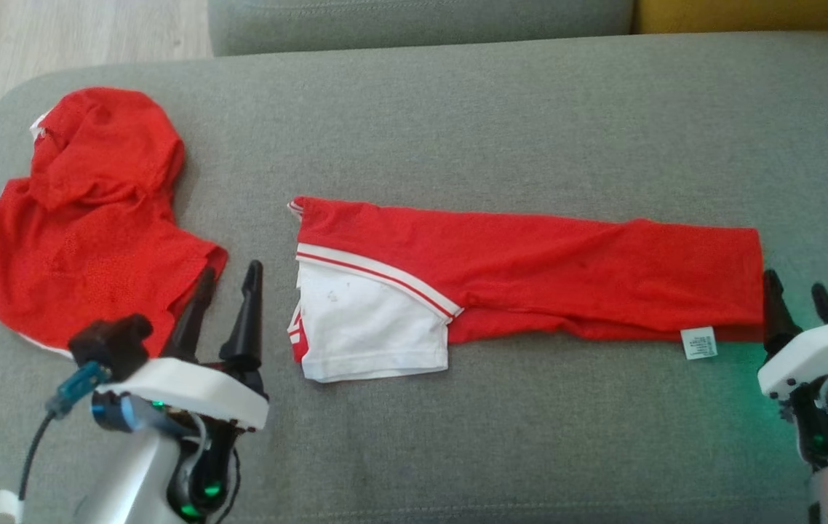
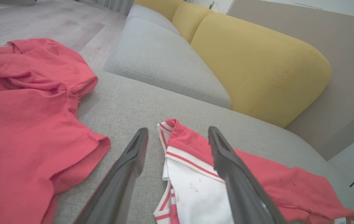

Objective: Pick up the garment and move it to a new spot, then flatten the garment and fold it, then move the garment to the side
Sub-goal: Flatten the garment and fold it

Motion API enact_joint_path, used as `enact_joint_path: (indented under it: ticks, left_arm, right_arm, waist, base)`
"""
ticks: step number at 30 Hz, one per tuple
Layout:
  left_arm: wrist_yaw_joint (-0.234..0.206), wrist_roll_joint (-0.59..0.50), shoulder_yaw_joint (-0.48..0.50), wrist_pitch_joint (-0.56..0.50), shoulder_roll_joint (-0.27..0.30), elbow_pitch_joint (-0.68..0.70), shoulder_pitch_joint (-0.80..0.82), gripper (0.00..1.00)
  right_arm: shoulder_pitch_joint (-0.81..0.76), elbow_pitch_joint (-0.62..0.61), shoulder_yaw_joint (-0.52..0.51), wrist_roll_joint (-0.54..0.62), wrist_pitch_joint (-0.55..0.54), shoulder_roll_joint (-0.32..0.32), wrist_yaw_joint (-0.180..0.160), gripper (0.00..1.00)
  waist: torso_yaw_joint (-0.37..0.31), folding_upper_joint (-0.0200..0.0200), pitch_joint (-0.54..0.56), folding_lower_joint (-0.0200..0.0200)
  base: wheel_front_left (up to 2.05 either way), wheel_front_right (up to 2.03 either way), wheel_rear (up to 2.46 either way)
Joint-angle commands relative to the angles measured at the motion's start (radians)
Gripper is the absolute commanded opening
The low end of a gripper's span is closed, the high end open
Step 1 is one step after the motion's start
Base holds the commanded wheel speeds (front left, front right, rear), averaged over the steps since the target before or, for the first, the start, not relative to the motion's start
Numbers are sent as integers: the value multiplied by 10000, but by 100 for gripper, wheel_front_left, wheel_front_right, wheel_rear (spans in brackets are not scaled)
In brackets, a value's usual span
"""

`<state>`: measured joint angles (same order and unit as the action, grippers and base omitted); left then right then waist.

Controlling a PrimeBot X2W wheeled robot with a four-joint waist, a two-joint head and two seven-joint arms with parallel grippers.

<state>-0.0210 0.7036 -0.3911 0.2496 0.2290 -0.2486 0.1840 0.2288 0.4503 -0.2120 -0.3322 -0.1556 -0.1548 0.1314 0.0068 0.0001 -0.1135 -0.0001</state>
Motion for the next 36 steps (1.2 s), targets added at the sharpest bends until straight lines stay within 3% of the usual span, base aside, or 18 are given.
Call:
enact_joint_path:
  ticks: [1,18,20,31,36]
  left_arm:
    - [101,-138,378,121,22,204,324,100]
    - [705,-601,802,122,-537,-238,877,100]
    - [746,-643,902,122,-577,-274,881,100]
    - [899,-851,1372,122,-753,-427,884,100]
    - [972,-964,1510,122,-846,-504,903,100]
  right_arm:
    - [567,-72,12,161,-111,37,-7,100]
    - [1677,1717,-882,1202,-612,286,-7,100]
    - [1707,1799,-807,1133,-756,274,-7,0]
    - [1731,1816,-1050,866,-810,-160,-7,0]
    - [1949,2069,-2447,1982,-359,-921,-7,0]
  waist:
    - [67,-1,-107,1]
    - [530,-1,-948,1]
    - [561,-1,-980,1]
    - [568,-1,-919,1]
    - [546,-1,-805,1]
  base:
    - [0,0,0]
    - [0,0,0]
    - [0,0,0]
    - [0,0,0]
    - [0,0,0]
